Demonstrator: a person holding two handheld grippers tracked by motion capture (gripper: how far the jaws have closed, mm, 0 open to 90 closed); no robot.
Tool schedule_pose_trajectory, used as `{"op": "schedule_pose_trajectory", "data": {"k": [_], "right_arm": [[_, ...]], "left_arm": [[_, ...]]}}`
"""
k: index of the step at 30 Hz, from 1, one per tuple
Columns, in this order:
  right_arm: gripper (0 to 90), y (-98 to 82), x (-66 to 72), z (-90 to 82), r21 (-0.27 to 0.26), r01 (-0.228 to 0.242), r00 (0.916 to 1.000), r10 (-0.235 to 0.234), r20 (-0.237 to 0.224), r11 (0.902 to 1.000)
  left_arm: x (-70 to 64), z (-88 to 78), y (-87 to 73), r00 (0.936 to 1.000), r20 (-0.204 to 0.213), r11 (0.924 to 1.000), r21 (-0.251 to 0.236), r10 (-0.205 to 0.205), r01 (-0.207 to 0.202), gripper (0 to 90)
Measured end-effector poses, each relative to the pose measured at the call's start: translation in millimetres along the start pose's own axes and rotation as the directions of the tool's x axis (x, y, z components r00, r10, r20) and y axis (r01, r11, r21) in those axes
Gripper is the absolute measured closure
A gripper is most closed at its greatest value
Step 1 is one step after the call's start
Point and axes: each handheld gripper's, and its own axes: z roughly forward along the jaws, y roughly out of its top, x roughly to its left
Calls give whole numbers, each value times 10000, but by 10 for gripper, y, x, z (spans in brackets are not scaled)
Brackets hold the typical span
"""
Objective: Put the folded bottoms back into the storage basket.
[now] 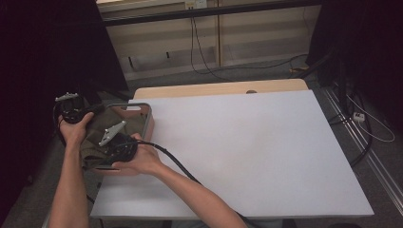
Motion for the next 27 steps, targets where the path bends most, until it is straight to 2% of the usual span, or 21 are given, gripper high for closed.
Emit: {"op": "schedule_pose_trajectory", "data": {"k": [2,3,4,8,10,12,15,17,24,27], "right_arm": [[743,7,-2,4,70,22,10000,-22,29,10000],[769,6,-3,12,170,71,10000,-71,19,9998],[782,4,1,23,288,85,9999,-87,59,9996],[822,-1,2,56,316,91,9998,-96,153,9995],[859,2,0,55,438,83,9997,-94,239,9990],[869,-2,0,57,469,128,9996,-140,251,9988],[870,-7,1,63,520,147,9995,-161,273,9985],[870,-12,-1,61,553,83,9996,-98,281,9984],[871,-30,-39,77,684,68,9987,-102,499,9976],[872,-50,-66,78,838,-7,9984,-40,562,9965]], "left_arm": [[13,-38,-8,9999,133,10000,16,-31,31,721],[22,-64,-15,10000,32,9999,-92,-95,95,706],[35,-99,-23,9998,-46,9997,-171,-173,172,684],[95,-220,-56,9996,76,9987,-430,-266,269,659],[135,-290,-82,9991,171,9981,-468,-394,401,686],[185,-342,-141,9969,389,9971,-299,-684,696,742],[206,-306,-208,9936,703,9960,119,-889,883,792],[195,-278,-228,9927,837,9962,65,-868,865,858],[133,-153,-114,9973,501,9984,151,-546,539,889],[98,-82,-98,9972,577,9988,87,-481,477,889]]}}
